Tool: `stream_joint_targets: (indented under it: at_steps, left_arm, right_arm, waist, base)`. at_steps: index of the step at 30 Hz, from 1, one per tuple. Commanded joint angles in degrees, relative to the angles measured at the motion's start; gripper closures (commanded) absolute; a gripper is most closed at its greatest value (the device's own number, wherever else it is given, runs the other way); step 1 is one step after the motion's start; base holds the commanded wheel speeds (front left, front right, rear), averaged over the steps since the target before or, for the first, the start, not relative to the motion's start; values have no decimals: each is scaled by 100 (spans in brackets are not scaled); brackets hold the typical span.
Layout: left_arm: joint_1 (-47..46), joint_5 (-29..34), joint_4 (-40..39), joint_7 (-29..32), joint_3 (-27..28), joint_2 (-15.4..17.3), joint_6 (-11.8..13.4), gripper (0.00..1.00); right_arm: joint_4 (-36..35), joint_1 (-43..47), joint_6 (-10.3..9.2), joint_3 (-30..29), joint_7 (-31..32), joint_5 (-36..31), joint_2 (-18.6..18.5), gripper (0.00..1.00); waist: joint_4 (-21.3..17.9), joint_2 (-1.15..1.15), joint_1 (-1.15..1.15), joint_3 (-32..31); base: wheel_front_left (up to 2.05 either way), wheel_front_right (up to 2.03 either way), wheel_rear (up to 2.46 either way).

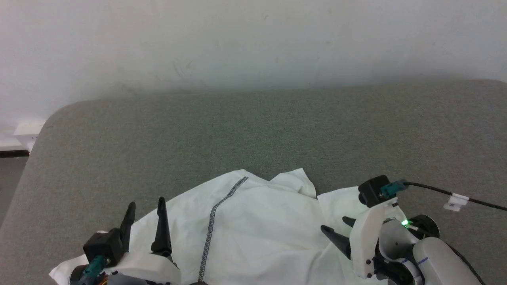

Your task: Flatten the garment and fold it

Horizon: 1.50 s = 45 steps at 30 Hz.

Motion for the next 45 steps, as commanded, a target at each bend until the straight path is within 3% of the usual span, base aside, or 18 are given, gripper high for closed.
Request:
stream_joint_targets:
  at_steps: [1,6,7,9,14,18,22,27,28,30,31,32,34,38,41,45]
  left_arm:
    - [-83,4,38,-46,-3,-21,-50,0]
    - [-134,-8,143,-93,-7,-55,-82,0]
    - [-140,-11,160,-100,-4,-61,-84,0]
    - [-148,-16,189,-113,-1,-70,-90,0]
    - [-146,-18,243,-140,3,-91,-99,0]
    - [-112,-21,258,-155,16,-100,-91,0]
    - [-63,-20,253,-166,27,-101,-80,0]
    - [-27,-26,242,-173,17,-99,-83,0]
    - [-24,-27,241,-173,13,-94,-88,0]
    - [-20,-32,243,-174,9,-83,-91,0]
    - [-20,-34,243,-174,7,-75,-92,0]
    - [-20,-35,242,-172,5,-66,-93,0]
    - [-16,-39,243,-165,10,-46,-85,0]
    - [-6,-43,246,-147,5,-23,-75,0]
    - [20,-50,255,-132,-9,-11,-66,0]
    - [61,-56,260,-84,-45,-1,-52,0]
  right_arm:
    - [137,-129,-4,77,92,-37,-44,0]
    - [704,-420,-4,441,560,-189,-81,0]
    - [776,-459,-4,477,608,-228,-95,24]
    - [887,-510,-4,474,637,-335,-116,100]
    - [710,-510,-4,232,427,-451,-186,100]
    - [228,-241,-4,-357,166,-505,-237,100]
    - [-331,322,-4,-1340,-110,-467,-97,100]
    - [-616,1211,-4,-2945,-427,42,592,100]
    - [-601,1368,-4,-3207,-499,86,667,84]
    - [-474,1608,-4,-3749,-708,156,793,64]
    - [-374,1708,-4,-3977,-823,72,828,24]
    - [-278,1776,-4,-4163,-957,-54,851,0]
    - [-116,1741,-4,-4504,-1306,-17,886,0]
    - [150,1668,-4,-4623,-1898,33,894,0]
    - [58,1632,-4,-4495,-2560,-154,896,0]
    - [-457,1682,-4,-4093,-3215,-874,897,0]
  waist:
    - [118,0,-1,115]
    - [149,0,-1,181]
    - [146,0,-1,187]
    - [134,0,-1,185]
    - [52,0,-1,112]
    - [-39,0,-1,22]
    - [-133,0,-1,-38]
    - [-202,0,-1,-64]
    - [-211,0,-1,-63]
    - [-230,0,-1,-56]
    - [-237,0,-1,-52]
    - [-242,0,-1,-47]
    - [-264,0,-1,-41]
    - [-270,0,-1,-48]
    - [-267,0,-1,-100]
    - [-274,0,-1,-194]
  base:
    - [0,0,0]
    - [0,0,0]
    - [0,0,0]
    - [0,0,0]
    - [0,0,0]
    - [0,0,0]
    - [0,0,0]
    - [0,0,0]
    - [0,0,0]
    - [0,0,0]
    - [0,0,0]
    - [0,0,0]
    - [0,0,0]
    - [0,0,0]
    - [0,0,0]
    - [0,0,0]
